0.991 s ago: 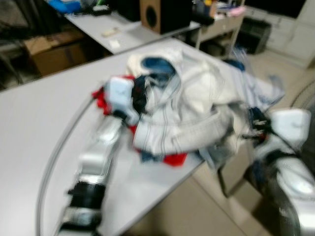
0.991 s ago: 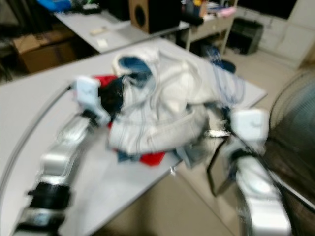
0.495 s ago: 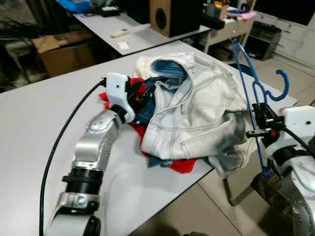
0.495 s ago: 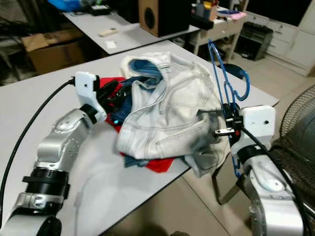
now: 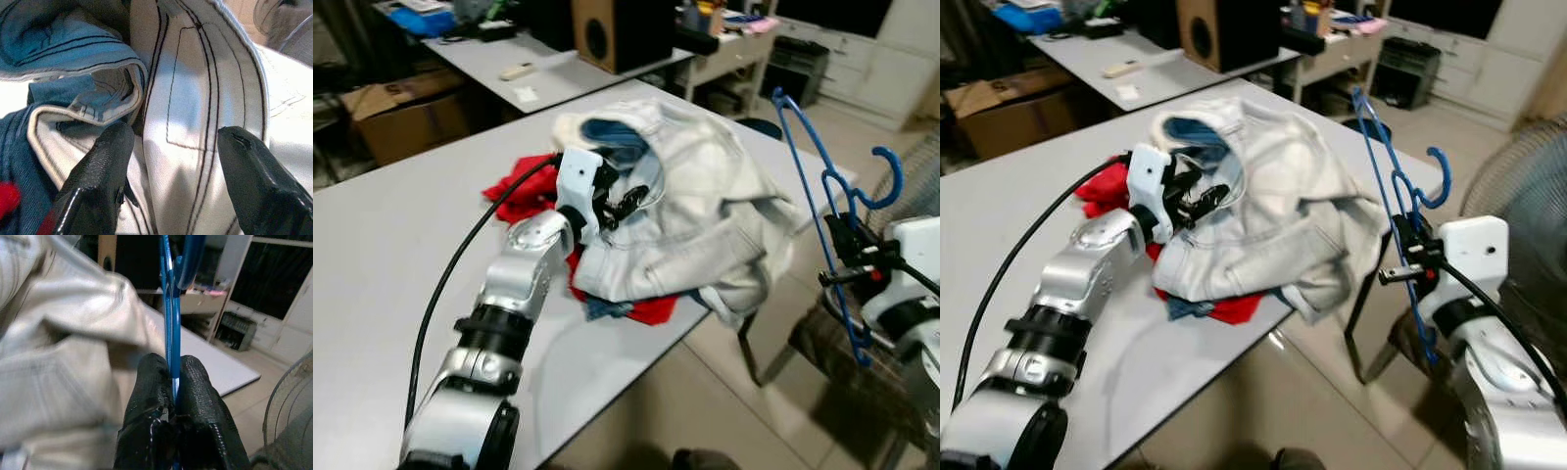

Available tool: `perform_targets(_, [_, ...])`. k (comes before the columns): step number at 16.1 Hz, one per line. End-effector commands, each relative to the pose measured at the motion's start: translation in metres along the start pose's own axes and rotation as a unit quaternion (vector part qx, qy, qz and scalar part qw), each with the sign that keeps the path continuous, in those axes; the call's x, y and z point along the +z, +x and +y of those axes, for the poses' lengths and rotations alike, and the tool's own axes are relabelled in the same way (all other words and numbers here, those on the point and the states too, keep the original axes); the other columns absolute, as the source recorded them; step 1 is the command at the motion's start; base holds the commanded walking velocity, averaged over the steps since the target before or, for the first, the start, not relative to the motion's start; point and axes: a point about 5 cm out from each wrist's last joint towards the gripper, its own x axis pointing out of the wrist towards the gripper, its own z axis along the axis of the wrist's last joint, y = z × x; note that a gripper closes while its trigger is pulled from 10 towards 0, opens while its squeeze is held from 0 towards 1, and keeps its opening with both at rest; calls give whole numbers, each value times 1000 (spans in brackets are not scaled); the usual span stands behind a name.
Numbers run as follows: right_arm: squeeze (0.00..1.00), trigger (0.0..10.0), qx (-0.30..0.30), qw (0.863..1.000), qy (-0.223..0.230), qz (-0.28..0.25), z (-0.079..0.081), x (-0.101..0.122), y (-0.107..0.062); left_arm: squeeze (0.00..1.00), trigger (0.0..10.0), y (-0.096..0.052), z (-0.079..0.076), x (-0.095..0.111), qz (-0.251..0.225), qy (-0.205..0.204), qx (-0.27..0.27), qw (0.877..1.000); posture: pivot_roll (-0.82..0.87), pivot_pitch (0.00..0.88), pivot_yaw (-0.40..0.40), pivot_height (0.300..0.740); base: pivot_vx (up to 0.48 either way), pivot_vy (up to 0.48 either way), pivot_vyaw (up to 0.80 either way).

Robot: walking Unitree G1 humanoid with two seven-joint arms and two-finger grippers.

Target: Hang hanger

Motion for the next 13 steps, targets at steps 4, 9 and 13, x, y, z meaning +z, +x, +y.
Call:
perform_targets(4, [0,10000,46,999,-12,10,-1,-3,-15,0,10000,-5,20,14,-40,9,63,997,-205,0,49,740,0,0,0])
perform_targets(9, [0,10000,64,998,-20,12,-5,-1,-18,0,10000,-8,32,8,-28,9,69,997,-203,0,38,740,0,0,0])
perform_targets(13, [0,10000,79,997,-26,1,-3,5,-15,0,10000,3,21,8,-32,0,39,999,-211,0,37,740,0,0,0])
